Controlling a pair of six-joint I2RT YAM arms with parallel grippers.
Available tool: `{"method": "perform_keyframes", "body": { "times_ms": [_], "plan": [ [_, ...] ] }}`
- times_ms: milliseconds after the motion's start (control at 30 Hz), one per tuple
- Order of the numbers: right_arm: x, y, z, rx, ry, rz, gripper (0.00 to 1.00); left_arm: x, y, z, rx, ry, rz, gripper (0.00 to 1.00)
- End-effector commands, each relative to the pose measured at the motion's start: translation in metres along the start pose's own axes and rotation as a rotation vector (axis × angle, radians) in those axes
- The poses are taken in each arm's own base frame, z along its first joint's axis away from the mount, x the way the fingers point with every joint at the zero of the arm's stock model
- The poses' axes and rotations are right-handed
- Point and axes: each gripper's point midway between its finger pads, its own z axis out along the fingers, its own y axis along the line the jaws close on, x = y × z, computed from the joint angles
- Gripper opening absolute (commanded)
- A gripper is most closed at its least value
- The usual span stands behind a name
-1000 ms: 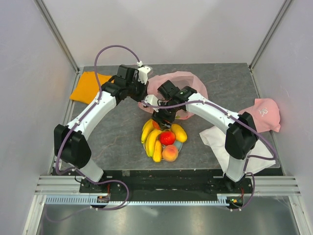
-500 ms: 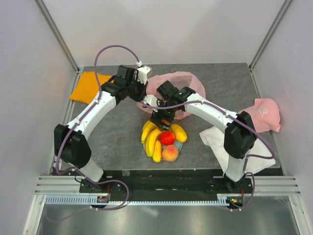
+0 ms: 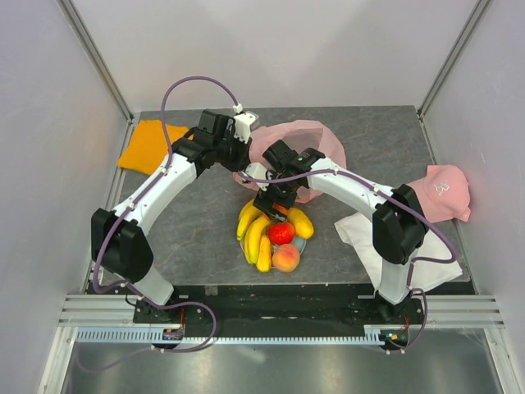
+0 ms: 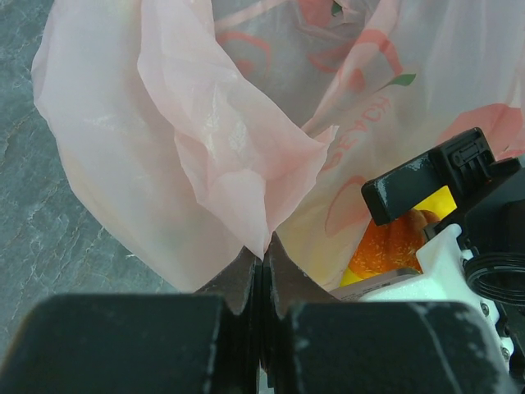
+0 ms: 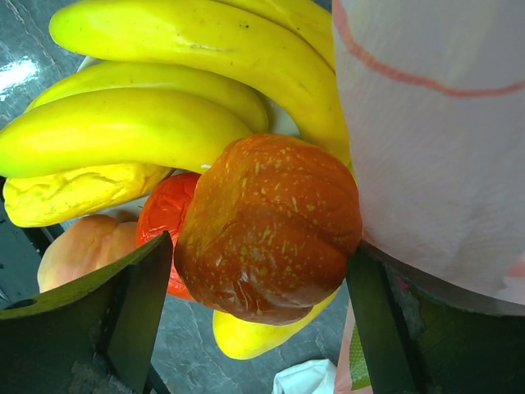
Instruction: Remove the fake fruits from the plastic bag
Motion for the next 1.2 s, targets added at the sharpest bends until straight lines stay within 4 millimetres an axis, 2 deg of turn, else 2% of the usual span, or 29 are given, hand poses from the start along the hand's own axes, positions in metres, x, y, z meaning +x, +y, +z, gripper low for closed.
{"method": "perform_keyframes", "body": {
  "times_ms": [0, 133, 333, 767, 900, 1000, 1033, 1067, 1100, 1167],
  "plan": [
    [-0.014, 0.003, -0.018, 0.010, -0.046, 0.028, 0.91, -0.026, -0.001, -0.007, 0.006, -0.071, 0.036, 0.01],
    [-0.015, -0.003, -0.017, 0.039, -0.041, 0.038, 0.98, -0.029, 0.000, -0.005, 0.014, -0.073, 0.035, 0.01],
    [-0.025, -0.008, -0.022, 0.062, -0.070, 0.044, 0.98, -0.035, 0.000, -0.003, 0.020, -0.081, 0.033, 0.02],
    [-0.051, -0.013, -0.091, 0.146, -0.191, 0.030, 0.98, -0.041, -0.002, 0.000, 0.038, -0.095, 0.002, 0.01],
    [-0.057, -0.021, -0.096, 0.157, -0.212, 0.055, 0.98, -0.043, -0.002, 0.002, 0.042, -0.095, 0.002, 0.02],
    [-0.064, -0.032, -0.104, 0.168, -0.242, 0.082, 0.98, -0.043, -0.002, 0.001, 0.044, -0.095, -0.001, 0.02],
    [-0.064, -0.042, -0.112, 0.187, -0.259, 0.097, 0.98, -0.045, -0.001, 0.000, 0.036, -0.101, -0.001, 0.02],
    [-0.076, -0.051, -0.126, 0.214, -0.318, 0.100, 0.98, -0.046, 0.004, 0.000, 0.006, -0.102, -0.009, 0.02],
    [-0.076, -0.068, -0.137, 0.249, -0.349, 0.125, 0.98, -0.049, 0.007, -0.002, -0.007, -0.109, -0.013, 0.01],
    [-0.084, -0.090, -0.149, 0.306, -0.408, 0.143, 0.98, -0.048, 0.007, -0.002, -0.010, -0.096, -0.014, 0.02]
  ]
}}
